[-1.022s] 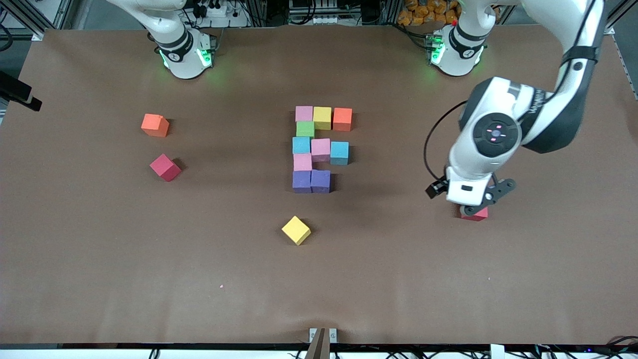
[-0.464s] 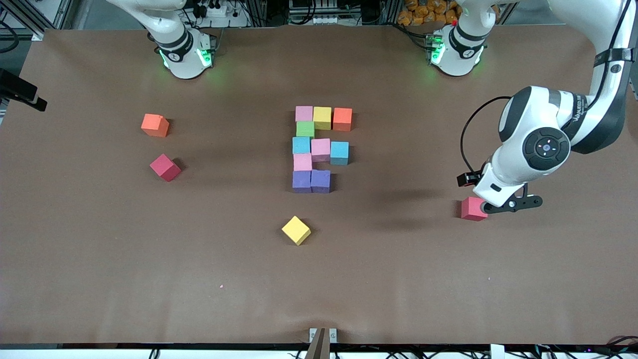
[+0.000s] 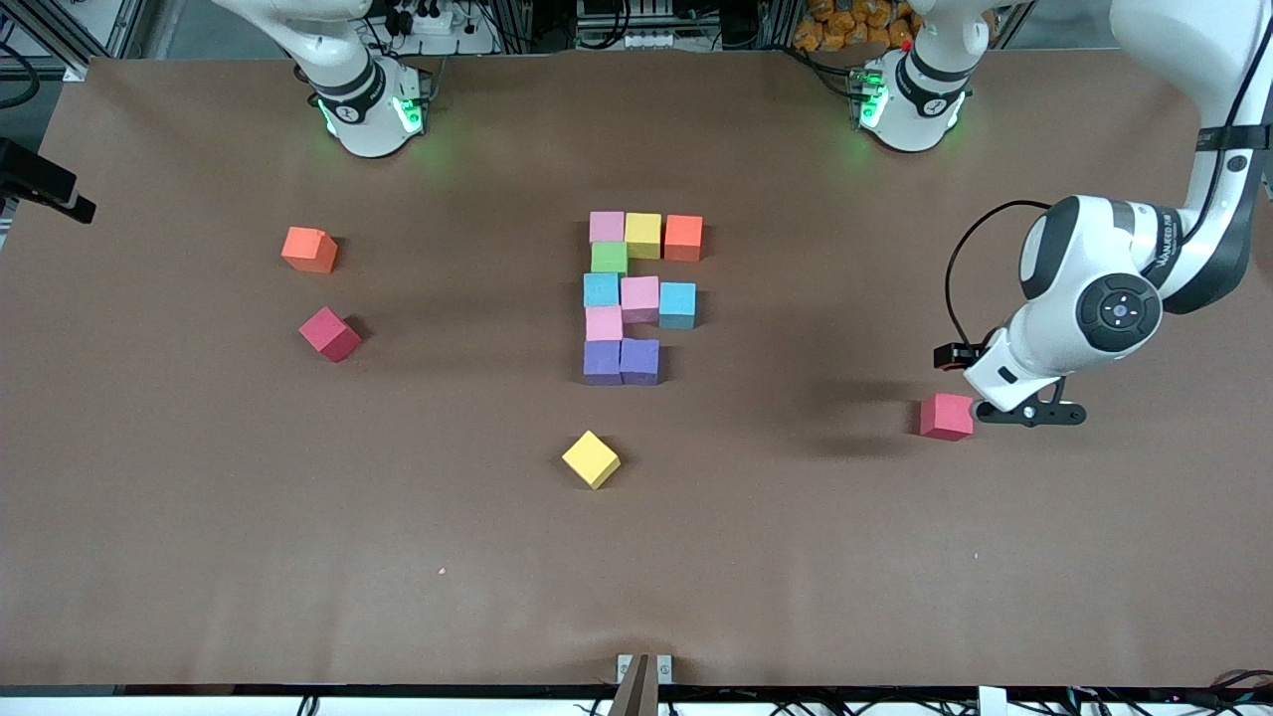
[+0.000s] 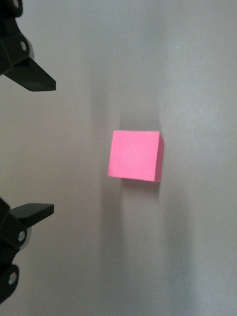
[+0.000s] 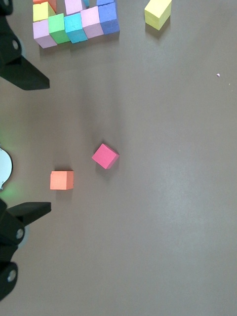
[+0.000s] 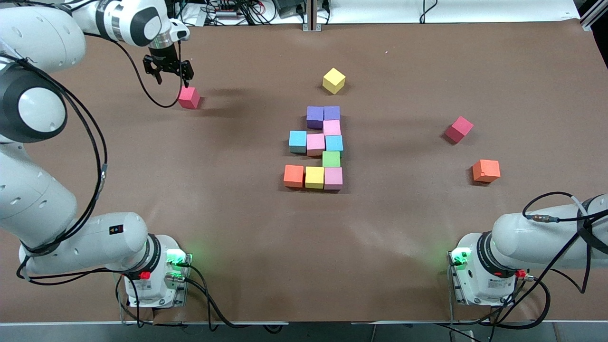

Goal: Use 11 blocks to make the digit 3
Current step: 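Move the left gripper to the red block and grasp it, then lift and carry the red block toward the grid with the left gripper, then place the red block next to the purple blocks and open the left gripper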

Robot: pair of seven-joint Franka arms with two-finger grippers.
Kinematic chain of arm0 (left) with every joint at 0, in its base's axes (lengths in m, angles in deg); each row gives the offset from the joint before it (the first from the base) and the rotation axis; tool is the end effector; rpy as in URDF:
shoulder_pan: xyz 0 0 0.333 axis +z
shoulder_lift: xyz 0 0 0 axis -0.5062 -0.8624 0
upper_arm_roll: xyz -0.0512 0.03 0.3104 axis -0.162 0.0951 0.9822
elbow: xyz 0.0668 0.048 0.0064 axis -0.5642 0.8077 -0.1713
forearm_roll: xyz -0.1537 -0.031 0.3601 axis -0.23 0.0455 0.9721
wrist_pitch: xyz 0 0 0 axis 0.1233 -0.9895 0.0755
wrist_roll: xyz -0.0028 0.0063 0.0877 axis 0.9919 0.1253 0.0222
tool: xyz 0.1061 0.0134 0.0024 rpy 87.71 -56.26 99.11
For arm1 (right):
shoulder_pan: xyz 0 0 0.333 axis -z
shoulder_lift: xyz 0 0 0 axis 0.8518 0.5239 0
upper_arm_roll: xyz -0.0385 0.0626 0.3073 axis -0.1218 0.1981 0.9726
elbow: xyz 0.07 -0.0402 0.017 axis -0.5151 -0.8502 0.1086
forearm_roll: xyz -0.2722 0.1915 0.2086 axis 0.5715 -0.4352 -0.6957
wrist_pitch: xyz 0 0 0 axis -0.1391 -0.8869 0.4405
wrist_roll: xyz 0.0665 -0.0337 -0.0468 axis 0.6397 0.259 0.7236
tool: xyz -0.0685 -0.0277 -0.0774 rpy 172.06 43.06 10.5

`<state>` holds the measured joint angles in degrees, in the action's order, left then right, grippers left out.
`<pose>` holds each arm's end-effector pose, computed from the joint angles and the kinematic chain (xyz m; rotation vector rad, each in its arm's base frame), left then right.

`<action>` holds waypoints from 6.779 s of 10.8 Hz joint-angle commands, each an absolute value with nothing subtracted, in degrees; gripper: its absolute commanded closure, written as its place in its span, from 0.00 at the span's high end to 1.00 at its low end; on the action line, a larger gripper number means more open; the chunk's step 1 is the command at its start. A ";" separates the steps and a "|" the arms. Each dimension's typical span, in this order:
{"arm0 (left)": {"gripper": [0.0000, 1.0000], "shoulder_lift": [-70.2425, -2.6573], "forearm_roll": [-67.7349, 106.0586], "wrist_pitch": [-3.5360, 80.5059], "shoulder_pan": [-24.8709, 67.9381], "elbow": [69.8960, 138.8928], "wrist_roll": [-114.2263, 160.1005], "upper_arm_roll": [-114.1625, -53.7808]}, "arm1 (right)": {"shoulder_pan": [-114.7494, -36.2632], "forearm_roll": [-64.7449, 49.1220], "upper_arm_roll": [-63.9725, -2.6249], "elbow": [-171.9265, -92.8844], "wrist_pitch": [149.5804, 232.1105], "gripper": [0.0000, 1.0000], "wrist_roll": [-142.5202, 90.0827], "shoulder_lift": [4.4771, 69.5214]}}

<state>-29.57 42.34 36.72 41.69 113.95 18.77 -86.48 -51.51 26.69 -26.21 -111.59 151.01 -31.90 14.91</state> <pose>0.5928 -0.0745 0.3234 -2.9967 0.1518 0.2615 0.5315 -0.0438 0.6859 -3.0916 0.1451 0.1022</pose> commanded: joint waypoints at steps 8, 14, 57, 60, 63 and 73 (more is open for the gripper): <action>1.00 -39.83 46.79 47.88 45.70 112.09 19.02 -86.65 | -52.69 25.61 -26.27 -111.17 151.07 1.00 -32.83 15.38; 1.00 -41.41 43.27 48.24 45.44 110.86 17.44 -86.65 | -52.70 25.61 -26.27 -111.25 151.07 1.00 -32.83 15.56; 0.08 -47.74 42.12 51.56 24.18 99.25 -113.70 -101.07 | -51.82 25.69 -26.71 -112.66 150.81 1.00 -31.87 15.73; 0.08 -49.58 44.50 52.19 22.59 99.34 -113.79 -100.98 | -52.08 25.61 -26.36 -112.31 150.90 1.00 -31.87 15.29; 0.08 -52.57 46.78 56.67 21.53 99.69 -113.79 -100.54 | -52.43 25.43 -26.18 -112.22 151.78 1.00 -30.90 15.73; 0.11 -54.42 48.54 60.80 19.60 102.77 -114.05 -99.84 | -55.33 23.23 -26.62 -112.75 157.05 1.00 -27.65 16.08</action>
<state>-54.23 46.91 59.60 20.52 102.42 -112.46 -100.42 -55.53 24.38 -26.20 -112.64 156.59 -27.81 16.06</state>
